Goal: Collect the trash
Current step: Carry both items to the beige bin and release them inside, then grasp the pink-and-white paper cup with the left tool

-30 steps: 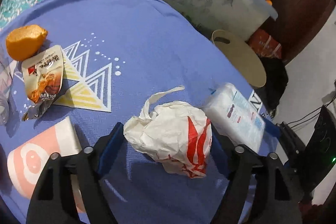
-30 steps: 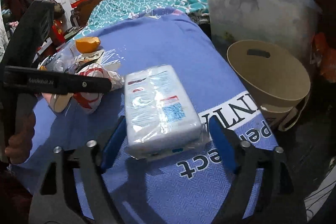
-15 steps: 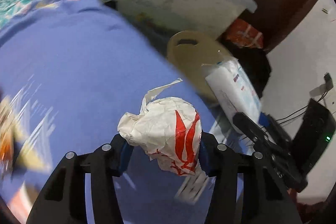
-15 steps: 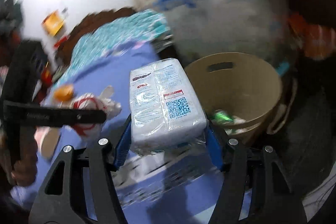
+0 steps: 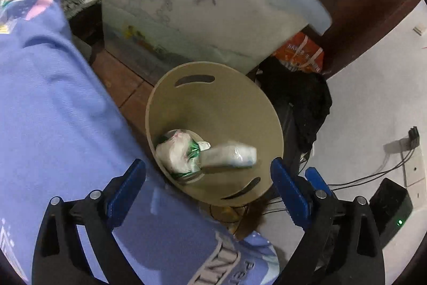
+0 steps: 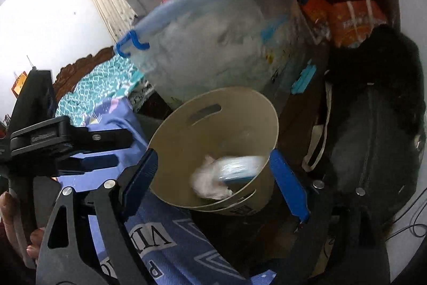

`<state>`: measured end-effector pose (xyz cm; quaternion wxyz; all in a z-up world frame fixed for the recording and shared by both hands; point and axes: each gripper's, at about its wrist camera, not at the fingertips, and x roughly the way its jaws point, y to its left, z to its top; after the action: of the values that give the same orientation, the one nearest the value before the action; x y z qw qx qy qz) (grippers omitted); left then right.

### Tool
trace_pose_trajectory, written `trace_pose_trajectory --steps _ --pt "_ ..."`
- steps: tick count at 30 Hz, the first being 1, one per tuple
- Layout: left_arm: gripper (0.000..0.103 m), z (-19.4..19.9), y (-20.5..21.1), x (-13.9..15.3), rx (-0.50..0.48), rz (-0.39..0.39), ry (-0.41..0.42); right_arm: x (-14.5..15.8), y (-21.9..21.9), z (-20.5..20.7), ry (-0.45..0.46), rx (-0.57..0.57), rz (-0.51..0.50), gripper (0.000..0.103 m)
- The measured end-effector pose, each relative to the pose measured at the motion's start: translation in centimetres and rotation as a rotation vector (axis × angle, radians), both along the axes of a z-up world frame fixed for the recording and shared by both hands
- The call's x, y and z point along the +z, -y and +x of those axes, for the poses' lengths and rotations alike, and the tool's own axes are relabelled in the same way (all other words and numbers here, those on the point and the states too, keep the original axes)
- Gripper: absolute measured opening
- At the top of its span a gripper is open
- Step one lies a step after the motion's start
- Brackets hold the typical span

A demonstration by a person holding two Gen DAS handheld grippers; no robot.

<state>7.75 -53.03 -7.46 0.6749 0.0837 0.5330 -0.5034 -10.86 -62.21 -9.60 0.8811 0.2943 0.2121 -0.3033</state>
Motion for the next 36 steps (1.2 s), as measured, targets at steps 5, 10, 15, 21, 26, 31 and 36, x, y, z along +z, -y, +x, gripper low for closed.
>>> trace_pose_trajectory --steps 5,10,15,21,26,31,36 --pt "0.090 -1.1 -6.3 2.2 0.011 -0.060 0.011 0.1 -2.1 0.8 0.022 0.070 0.008 0.081" --pt "0.089 -3.0 -16.1 3.2 0.024 -0.095 0.027 0.5 -6.1 4.5 0.018 0.246 0.034 0.068" --pt "0.086 -3.1 -27.3 2.5 0.137 -0.101 0.035 0.1 -12.6 9.6 -0.008 0.492 0.077 0.052" --pt "0.080 -0.7 -38.7 1.5 0.402 -0.148 -0.014 -0.4 -20.4 14.9 -0.033 0.723 0.148 0.044" --pt "0.080 1.5 -42.1 -0.7 0.504 -0.186 -0.119 -0.8 -24.7 18.3 -0.072 0.806 0.152 0.043" --pt "0.088 3.7 -41.5 -2.4 0.504 -0.210 -0.208 -2.8 -26.5 20.4 -0.150 0.831 0.187 0.040" --pt "0.094 3.8 -39.8 -3.3 0.484 -0.205 -0.217 -3.3 -27.3 20.7 -0.190 0.827 0.156 0.040"
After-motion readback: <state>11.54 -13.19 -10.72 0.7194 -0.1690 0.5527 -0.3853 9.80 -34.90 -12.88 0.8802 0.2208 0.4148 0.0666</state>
